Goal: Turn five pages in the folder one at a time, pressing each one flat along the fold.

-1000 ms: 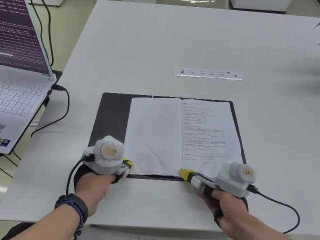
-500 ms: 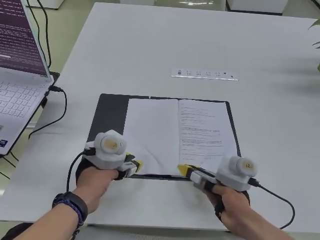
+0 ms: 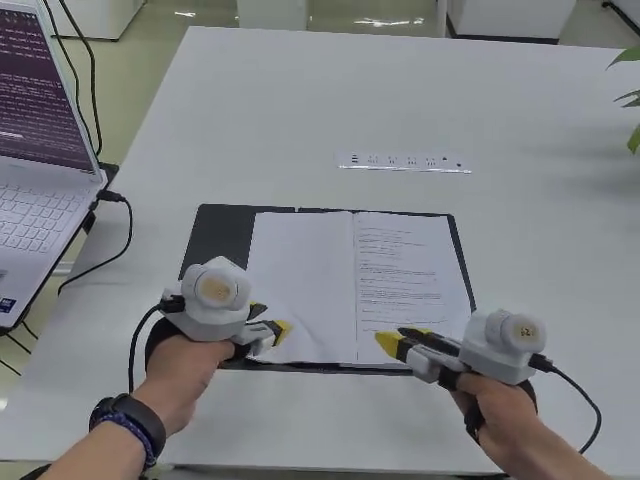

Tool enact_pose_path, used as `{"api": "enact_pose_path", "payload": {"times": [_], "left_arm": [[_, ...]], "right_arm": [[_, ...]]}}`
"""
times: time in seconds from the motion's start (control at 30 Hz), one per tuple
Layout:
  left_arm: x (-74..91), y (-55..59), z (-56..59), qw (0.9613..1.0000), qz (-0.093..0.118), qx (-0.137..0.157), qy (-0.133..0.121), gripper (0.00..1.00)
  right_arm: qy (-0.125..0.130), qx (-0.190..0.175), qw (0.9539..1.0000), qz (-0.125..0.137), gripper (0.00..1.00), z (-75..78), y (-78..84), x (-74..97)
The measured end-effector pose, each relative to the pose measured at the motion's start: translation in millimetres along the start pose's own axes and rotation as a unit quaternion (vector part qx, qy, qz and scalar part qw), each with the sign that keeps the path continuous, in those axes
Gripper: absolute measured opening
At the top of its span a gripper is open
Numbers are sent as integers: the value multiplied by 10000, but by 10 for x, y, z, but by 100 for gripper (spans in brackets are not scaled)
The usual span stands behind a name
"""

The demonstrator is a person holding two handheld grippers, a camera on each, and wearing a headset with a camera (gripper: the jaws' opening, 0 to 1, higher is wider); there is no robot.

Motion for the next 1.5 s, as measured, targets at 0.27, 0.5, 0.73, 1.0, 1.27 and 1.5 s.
{"api": "enact_pose_path", "payload": {"times": [0.27, 0.5, 0.73, 1.0, 1.27, 1.5], "left_arm": [[209, -2, -15, 9997, 183, -172, 49, 39], [386, 64, -52, 9994, 258, -221, -116, 44], [584, 169, -36, 9990, 371, -204, -174, 50], [756, 225, -35, 9980, 567, -87, -263, 59], [778, 292, -43, 9976, 626, 74, -269, 66], [749, 299, -12, 9979, 594, 114, -235, 67]], "right_arm": [[148, 300, 9994, 98, 36, 121, -42, 287], [343, 473, 9982, 104, 42, 169, -4, 447], [418, 440, 9980, 197, 48, 171, 70, 583], [508, 379, 9973, 372, 53, 122, 108, 757], [678, 518, 9958, 323, 57, 64, 167, 863], [758, 337, 9954, 481, 59, 102, 191, 950]]}}
Point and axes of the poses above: the centre of the closed fingertips' face, and the gripper's own axes: x roughly backward along the fingers, z roughly to its right, y roughly out of its underside, the point moved 7 cm from there along x, roughly backward along the fingers, and after that the axes turned 15 degrees about -z, right-handed, at the moved point
